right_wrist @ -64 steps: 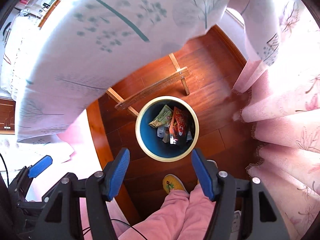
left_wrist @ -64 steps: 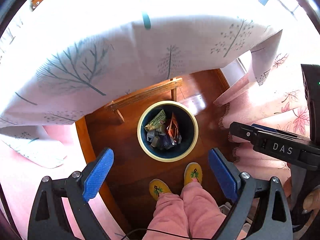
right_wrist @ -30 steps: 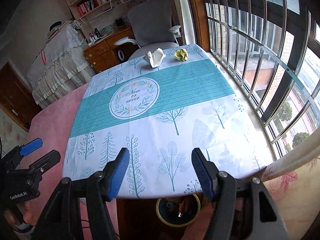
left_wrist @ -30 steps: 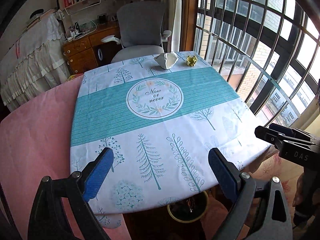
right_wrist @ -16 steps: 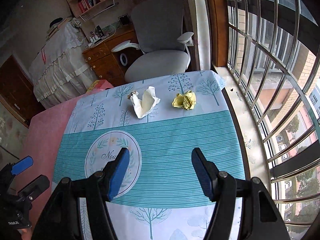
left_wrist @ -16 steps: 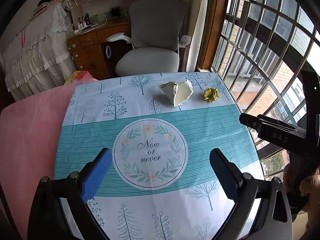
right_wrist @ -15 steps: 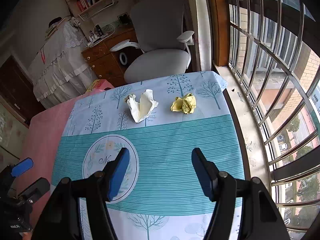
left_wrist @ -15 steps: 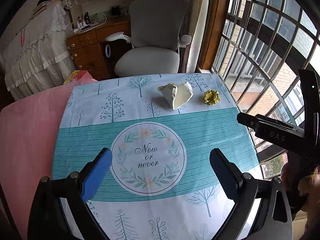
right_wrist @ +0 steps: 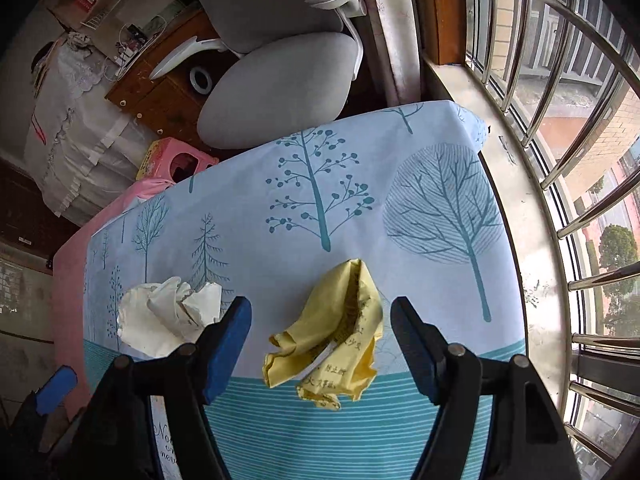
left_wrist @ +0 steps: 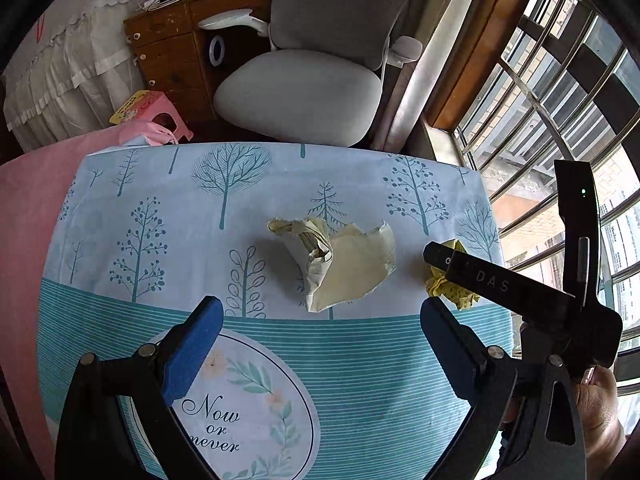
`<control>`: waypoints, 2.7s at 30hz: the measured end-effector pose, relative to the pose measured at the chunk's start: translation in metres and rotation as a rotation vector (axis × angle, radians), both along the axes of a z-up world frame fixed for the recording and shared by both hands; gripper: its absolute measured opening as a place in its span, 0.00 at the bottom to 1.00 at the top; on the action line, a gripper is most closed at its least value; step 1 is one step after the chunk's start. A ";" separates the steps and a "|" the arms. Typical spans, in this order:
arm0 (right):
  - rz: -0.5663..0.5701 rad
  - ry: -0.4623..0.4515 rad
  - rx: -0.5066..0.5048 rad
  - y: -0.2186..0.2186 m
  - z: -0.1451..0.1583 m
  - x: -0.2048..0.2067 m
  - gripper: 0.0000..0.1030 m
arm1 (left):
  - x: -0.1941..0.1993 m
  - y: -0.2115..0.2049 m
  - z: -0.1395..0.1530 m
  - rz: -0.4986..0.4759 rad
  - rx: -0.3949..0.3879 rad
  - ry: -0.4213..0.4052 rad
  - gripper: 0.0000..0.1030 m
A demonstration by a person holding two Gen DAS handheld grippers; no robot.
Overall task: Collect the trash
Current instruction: 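Grasp the white tissue with the left tool while the right grasps the yellow crumpled paper, then carry tissue and yellow paper down over the bin and open both tools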
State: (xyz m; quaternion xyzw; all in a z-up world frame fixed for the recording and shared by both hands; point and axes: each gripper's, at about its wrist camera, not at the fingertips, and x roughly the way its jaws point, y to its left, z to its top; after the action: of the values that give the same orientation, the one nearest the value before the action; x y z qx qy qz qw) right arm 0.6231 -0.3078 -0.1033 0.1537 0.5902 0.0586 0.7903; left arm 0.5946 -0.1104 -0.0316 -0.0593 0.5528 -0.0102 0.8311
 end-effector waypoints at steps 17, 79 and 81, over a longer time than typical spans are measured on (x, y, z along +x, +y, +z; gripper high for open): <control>0.099 -0.055 0.020 -0.020 -0.014 -0.011 0.32 | 0.056 -0.035 -0.060 0.058 0.130 0.122 0.96; -0.025 -0.101 0.147 0.106 0.083 -0.442 0.30 | -0.435 0.113 0.068 -0.230 0.050 -0.139 0.26; -0.052 -0.116 0.139 0.108 0.085 -0.469 0.30 | -0.457 0.118 0.066 -0.259 0.038 -0.144 0.26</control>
State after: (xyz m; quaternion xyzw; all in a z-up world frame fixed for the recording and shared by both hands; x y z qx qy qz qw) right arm 0.1541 -0.1997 -0.0180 0.2198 0.5336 0.0876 0.8119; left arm 0.1374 0.0074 0.0344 0.0293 0.4947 -0.1109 0.8615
